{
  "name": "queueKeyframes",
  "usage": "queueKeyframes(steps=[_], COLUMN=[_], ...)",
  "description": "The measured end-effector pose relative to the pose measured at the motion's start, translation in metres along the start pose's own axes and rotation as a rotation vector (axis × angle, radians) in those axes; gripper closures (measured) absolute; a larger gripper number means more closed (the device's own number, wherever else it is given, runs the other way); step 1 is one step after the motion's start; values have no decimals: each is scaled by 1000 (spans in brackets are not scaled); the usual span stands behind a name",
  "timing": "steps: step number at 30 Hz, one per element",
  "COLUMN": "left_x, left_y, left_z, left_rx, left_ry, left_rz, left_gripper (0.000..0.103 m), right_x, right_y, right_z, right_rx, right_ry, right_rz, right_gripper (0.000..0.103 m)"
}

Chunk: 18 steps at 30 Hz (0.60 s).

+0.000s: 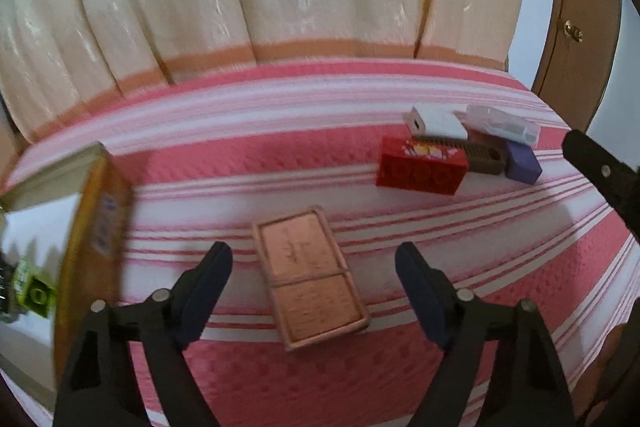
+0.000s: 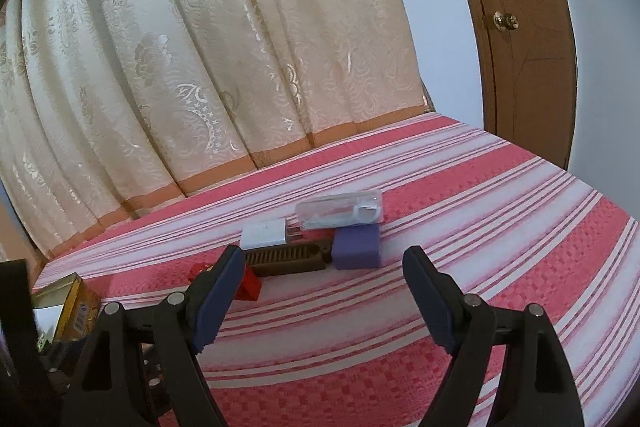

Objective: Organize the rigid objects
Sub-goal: 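Move the left gripper to the copper card case and grasp it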

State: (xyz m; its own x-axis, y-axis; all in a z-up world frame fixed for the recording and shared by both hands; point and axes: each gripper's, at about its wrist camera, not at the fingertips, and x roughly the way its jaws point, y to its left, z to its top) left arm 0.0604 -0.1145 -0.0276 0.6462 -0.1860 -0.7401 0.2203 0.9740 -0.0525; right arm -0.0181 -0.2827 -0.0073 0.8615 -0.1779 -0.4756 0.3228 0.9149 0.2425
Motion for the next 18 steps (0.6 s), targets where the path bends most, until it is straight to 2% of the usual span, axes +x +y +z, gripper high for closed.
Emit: queueKeyframes(steps=[3, 8, 9, 11, 12, 18], left_x=[10, 6, 4, 3, 3, 11], left_y=[3, 1, 2, 5, 6, 11], left_z=[-1, 0, 0, 0, 0, 9], left_rx=[-45, -53, -57, -67, -71, -40], left_ry=[61, 52, 47, 38, 35, 37], left_rz=[-46, -71, -80, -94, -104, -150], left_gripper=[24, 26, 30, 55, 57, 58], right_x=[2, 5, 6, 6, 6, 8], right_y=[0, -3, -4, -4, -4, -6], right_z=[0, -2, -2, -3, -4, -5], right_rx=[-2, 12, 15, 16, 14, 21], right_ry=[9, 34, 36, 37, 38, 46], right_rz=[4, 8, 9, 8, 5, -1], right_gripper=[20, 20, 20, 20, 20, 20])
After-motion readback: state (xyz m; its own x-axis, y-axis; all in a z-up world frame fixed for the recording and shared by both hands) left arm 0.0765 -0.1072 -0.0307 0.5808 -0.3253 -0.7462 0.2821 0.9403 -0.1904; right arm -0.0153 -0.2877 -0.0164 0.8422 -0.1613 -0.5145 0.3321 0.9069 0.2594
